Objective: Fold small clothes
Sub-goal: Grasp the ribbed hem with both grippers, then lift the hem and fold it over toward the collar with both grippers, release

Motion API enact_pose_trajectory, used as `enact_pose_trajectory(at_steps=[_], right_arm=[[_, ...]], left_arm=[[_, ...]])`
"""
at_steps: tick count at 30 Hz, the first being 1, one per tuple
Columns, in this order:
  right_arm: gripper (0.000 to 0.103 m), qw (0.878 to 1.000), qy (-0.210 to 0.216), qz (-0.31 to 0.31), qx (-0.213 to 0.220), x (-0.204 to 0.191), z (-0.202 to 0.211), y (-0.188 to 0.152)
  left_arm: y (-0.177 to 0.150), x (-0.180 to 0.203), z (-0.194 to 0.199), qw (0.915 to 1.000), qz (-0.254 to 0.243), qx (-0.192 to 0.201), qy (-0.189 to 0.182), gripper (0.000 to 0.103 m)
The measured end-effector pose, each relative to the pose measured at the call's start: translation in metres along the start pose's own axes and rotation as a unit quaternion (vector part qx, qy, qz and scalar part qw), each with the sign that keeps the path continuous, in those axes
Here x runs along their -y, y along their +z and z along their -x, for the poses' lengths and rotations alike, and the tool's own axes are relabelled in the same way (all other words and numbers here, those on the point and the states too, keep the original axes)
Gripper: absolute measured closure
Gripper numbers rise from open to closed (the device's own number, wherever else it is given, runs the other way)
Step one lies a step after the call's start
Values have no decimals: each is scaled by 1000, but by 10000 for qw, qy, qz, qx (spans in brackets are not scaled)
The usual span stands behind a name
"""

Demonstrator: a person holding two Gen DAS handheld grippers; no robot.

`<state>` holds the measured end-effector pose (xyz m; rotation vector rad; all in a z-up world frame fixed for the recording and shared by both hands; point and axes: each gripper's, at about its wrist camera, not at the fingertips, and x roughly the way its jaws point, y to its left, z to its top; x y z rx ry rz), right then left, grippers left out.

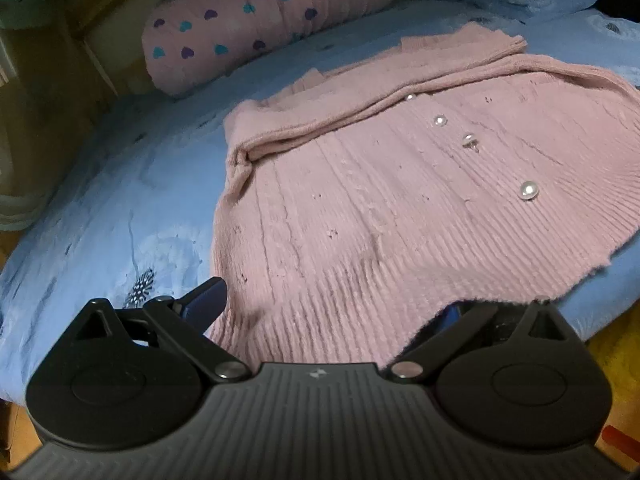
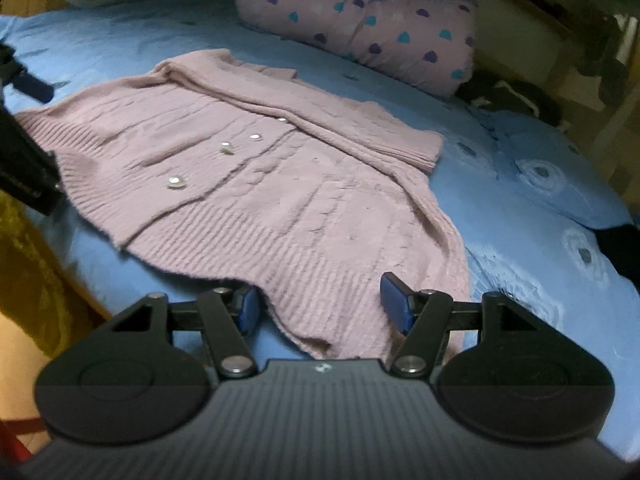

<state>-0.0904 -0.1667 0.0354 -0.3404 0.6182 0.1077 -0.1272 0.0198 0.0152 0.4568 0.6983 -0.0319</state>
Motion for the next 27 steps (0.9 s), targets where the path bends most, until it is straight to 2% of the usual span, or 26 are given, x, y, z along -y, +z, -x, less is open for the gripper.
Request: enact_pose_trajectory(at_steps=[2,4,5,6,7,8,10,13,21,27], right_arm=[[44,9999,-97,-84,26,2,0,-1],[74,9997,-154,-176,35,5,-1,-1],[82,9996,-168,-224,21,7,-2,-1],[87,9995,-148,-287,-1,9,-3,-1],[88,9993,-90,-365,-1,11,-3,-1],[89,9990,-45,-444,17,13,-3,-2],[93,9988,-50,-484,70,14,-2,-2],[94,9983,-105,-535,194,15,2,1],[95,9962,-334,-444,675,19,14,23],[95,9931,-471,-349,1013,29,12,49]], left_arm=[[-1,0,0,9999,54,78,-62,12],[-1,-1,0,9996,155,108,-213,30],[0,-1,0,9994,190,119,-276,35],[0,-1,1,9991,219,132,-351,45],[0,0,1,9986,249,148,-433,55],[0,0,2,9983,275,155,-487,60],[0,1,5,9975,331,220,-580,80],[3,0,12,9970,377,406,-547,89],[23,-12,33,9932,616,937,-321,91],[58,-22,35,9900,639,1236,-233,91]])
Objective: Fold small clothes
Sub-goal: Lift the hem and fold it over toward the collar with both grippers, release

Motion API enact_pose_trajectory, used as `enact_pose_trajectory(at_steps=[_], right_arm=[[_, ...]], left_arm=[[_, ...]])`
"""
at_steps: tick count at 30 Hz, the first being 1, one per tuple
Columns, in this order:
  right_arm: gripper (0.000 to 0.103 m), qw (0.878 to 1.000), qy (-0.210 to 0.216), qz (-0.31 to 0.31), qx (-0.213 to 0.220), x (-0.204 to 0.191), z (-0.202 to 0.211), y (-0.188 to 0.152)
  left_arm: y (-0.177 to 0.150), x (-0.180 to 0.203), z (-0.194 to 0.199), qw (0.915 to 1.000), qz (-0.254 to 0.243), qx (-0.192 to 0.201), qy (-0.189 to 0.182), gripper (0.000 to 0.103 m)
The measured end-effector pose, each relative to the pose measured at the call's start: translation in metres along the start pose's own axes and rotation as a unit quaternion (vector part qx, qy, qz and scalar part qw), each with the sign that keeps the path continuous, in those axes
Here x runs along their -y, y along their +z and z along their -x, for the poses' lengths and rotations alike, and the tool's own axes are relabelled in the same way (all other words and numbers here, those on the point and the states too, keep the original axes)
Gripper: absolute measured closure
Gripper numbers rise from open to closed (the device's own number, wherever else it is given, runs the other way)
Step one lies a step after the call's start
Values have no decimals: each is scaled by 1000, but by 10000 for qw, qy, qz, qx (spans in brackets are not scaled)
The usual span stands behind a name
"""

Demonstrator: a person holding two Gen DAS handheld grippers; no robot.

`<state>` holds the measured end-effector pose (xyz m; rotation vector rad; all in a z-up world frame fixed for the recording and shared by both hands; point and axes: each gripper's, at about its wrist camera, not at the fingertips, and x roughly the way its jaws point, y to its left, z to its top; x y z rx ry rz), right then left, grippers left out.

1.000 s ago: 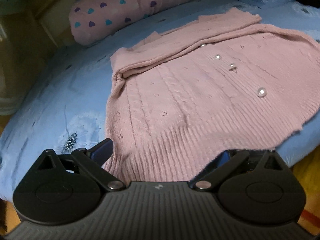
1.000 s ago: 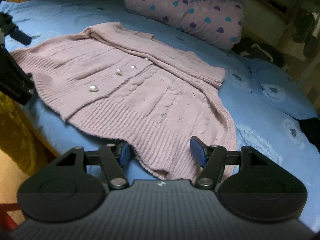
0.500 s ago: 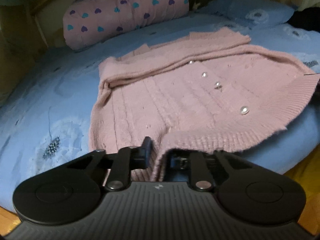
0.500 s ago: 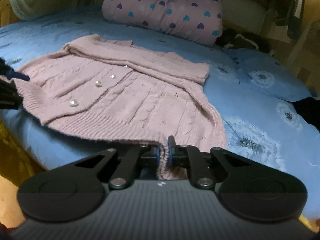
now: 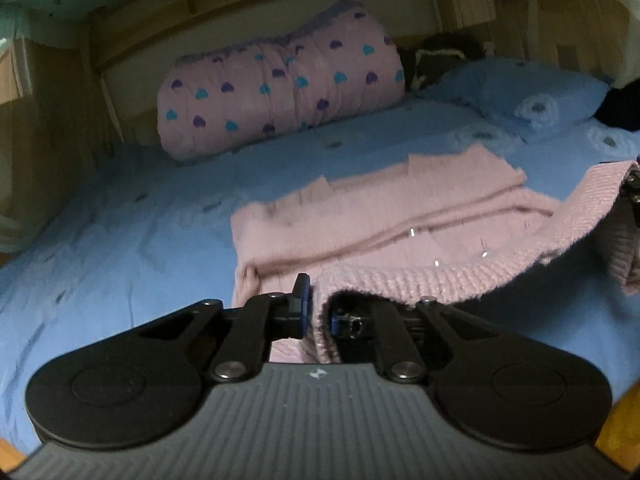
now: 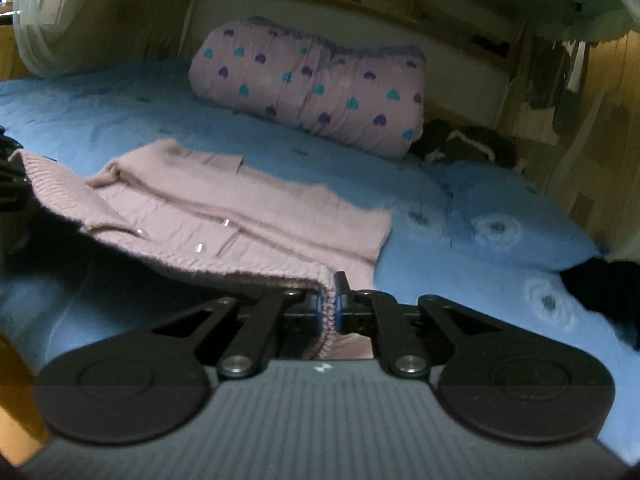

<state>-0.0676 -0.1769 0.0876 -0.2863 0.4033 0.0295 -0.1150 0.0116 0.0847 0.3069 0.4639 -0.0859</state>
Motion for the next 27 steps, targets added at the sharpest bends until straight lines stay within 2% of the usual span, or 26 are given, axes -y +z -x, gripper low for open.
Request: enact_pose_trajectory(at_steps=[9,16,22,27], right_arm=[[95,9979,-214,203,572,15,-30,48],[95,9946,-440,356,873,27,-72,86],[95,9925,-632,500,919,29,-125,109],[95,9930,-697,617,722,24,-179,110]], left_arm=[[70,-20,-29,9985,-14,481,271,92],[124,-33,-84,9971,-5,646,397,96],[154,-39,-164,9981,18,443,436,96],[153,-41,-238,9994,47,37,346,96]])
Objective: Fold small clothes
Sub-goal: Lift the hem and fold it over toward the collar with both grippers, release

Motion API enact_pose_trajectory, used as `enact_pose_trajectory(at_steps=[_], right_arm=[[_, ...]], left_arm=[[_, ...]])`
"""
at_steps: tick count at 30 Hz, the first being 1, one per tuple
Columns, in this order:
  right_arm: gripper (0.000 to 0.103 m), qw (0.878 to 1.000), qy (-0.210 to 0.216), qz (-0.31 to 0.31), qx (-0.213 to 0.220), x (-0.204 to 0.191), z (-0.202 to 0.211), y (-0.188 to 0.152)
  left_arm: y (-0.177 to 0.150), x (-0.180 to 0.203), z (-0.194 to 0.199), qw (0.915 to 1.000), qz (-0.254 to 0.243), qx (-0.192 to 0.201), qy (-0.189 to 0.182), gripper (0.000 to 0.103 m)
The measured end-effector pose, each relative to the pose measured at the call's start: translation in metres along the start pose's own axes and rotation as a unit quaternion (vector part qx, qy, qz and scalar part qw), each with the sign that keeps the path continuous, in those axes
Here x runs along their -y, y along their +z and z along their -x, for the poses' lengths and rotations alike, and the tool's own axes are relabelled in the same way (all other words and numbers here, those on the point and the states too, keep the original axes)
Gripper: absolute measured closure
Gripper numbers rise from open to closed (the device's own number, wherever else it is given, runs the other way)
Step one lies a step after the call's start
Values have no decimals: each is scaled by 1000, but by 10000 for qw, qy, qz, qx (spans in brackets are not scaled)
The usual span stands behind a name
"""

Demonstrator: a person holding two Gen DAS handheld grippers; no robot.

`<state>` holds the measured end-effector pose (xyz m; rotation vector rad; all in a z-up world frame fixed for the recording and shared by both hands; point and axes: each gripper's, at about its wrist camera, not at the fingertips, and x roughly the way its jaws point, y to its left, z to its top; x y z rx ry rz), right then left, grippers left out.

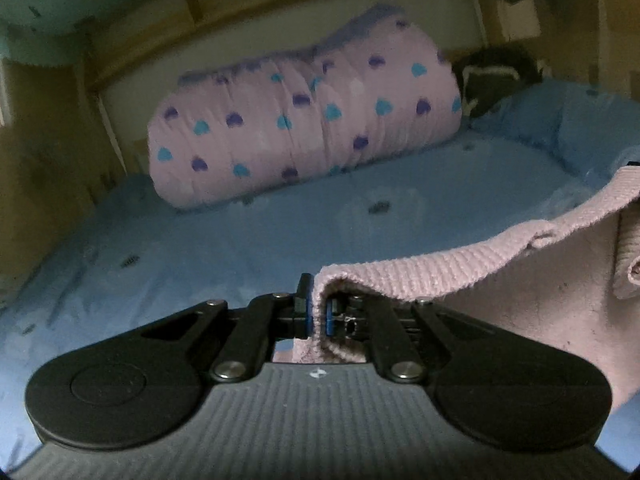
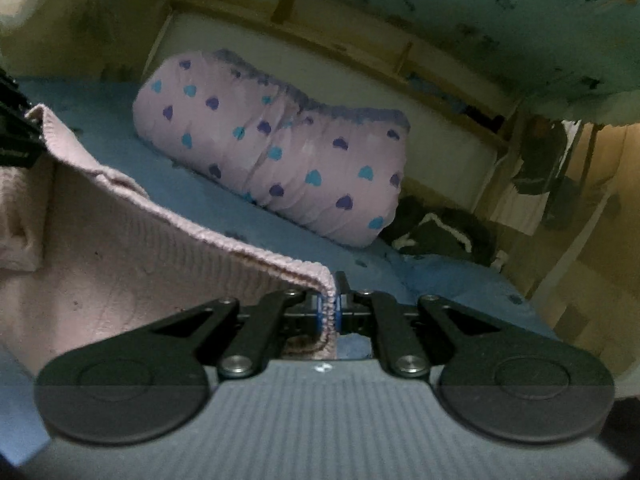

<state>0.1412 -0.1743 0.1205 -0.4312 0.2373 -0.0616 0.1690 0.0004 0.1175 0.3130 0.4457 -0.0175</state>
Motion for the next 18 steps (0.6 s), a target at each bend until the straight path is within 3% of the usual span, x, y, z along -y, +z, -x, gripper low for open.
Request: enact_pose_trajectory(at_steps=[5,10,16,17,18], right_arm=[[95,9988,213,-54,-446,-16,-51,-22],[95,9952,398,-79,-887,-33,-92,-45],[93,9894,562,-119,-1337,-43,-113,-66],[93,9892,573,-142,-1338,-42,-113,-65],[93,9888,599,-144,-1361,-41,-111,-64]], left_arm=[[-23,9,-65,9986,-95,-510,-81,96],[-46,15,-105,9959,-128,-877,-171,95],[-50,18,-108,9950,-111,-972,-192,92],[-47,17,-105,9949,-81,-988,-208,90],[-45,15,-100,9948,-43,-994,-212,79]])
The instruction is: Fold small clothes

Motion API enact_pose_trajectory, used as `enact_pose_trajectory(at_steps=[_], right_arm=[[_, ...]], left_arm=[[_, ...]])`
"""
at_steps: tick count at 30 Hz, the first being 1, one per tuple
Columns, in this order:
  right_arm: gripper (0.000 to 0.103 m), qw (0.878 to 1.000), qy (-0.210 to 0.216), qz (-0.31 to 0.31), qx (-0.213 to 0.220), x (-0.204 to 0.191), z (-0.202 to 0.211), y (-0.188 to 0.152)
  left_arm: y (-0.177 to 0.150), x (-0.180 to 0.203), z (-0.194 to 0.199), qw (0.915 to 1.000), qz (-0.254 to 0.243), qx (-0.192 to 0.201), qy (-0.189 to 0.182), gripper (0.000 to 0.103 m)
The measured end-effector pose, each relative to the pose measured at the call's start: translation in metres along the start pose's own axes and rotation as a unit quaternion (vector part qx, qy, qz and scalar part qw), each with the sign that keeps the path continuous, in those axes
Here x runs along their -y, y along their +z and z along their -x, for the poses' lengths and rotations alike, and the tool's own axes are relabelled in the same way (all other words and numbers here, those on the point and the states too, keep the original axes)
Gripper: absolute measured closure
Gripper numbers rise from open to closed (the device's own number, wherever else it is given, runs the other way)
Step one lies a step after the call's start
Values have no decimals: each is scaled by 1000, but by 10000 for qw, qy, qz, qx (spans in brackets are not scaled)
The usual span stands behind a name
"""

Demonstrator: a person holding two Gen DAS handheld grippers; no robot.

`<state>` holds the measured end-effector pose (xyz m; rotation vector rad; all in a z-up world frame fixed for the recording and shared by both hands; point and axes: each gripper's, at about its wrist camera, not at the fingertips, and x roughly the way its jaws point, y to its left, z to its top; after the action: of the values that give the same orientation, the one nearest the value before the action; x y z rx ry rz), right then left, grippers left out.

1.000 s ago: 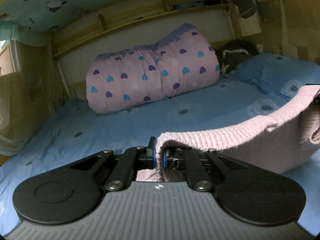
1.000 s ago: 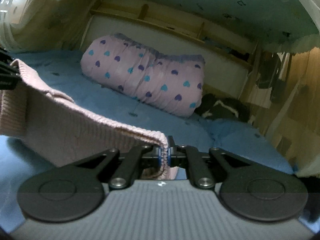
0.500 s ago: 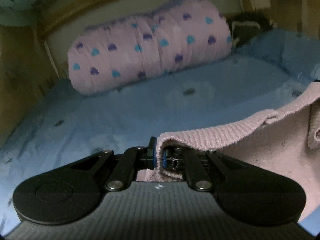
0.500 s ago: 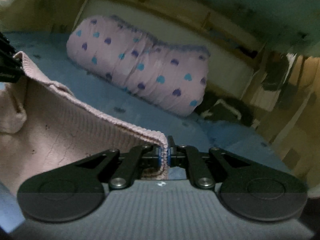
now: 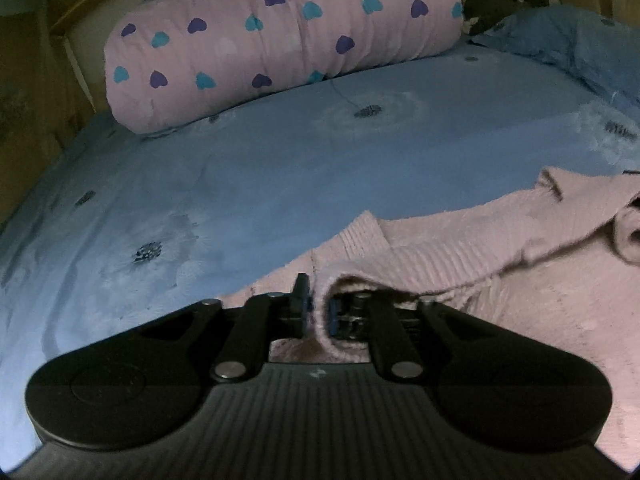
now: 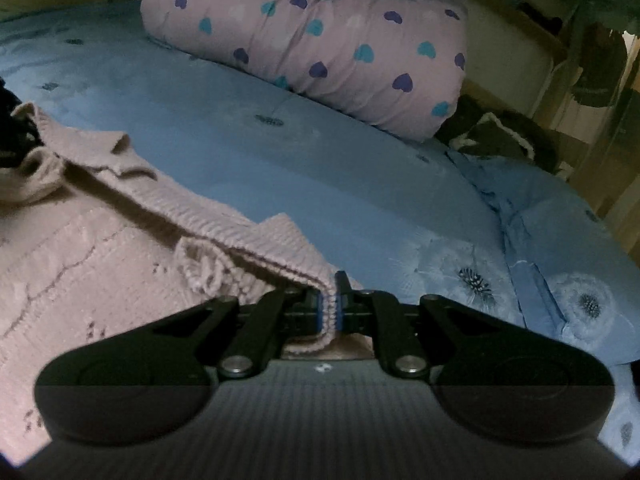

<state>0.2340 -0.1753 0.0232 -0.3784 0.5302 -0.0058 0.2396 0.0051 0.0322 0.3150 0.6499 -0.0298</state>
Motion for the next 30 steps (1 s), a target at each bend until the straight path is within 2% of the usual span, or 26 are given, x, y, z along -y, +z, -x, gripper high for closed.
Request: enact_pose_trajectory(at_steps=[1,3,4,7,12,14,16,21,25,30], right_arm=[[93,10000,23,-25,-12,2,1,2],[90,9998,101,-179,-20,8,7,5],[83,9996,133,-258,-28,11,9,6],[68,9988,169,-451,7,23,21,10],[64,9976,208,-659,-51,40,48,13],[62,9974,196,-688,-46,43,60,11],[52,9974,226,-677,-19,44,69,8],[51,9965,555,-606,144,43,77,-3],[51,9965,798,-242,42,33,64,-9],[51,9962,783,337,-161,17,49,-17]], left_arm=[[1,-2,8,10000,47,26,25,62],[1,-7,24,9998,114,87,166,41],[0,-9,32,9996,151,100,223,38],[-3,-21,56,9993,352,71,67,36],[-17,-30,89,9987,456,90,-218,36],[-24,-28,99,9985,390,141,-366,36],[-29,-23,102,9980,291,175,-540,36],[-42,-8,95,9965,-120,59,-821,36],[-54,-2,86,9961,-435,-40,-768,36],[-59,2,72,9969,-646,83,-449,36]])
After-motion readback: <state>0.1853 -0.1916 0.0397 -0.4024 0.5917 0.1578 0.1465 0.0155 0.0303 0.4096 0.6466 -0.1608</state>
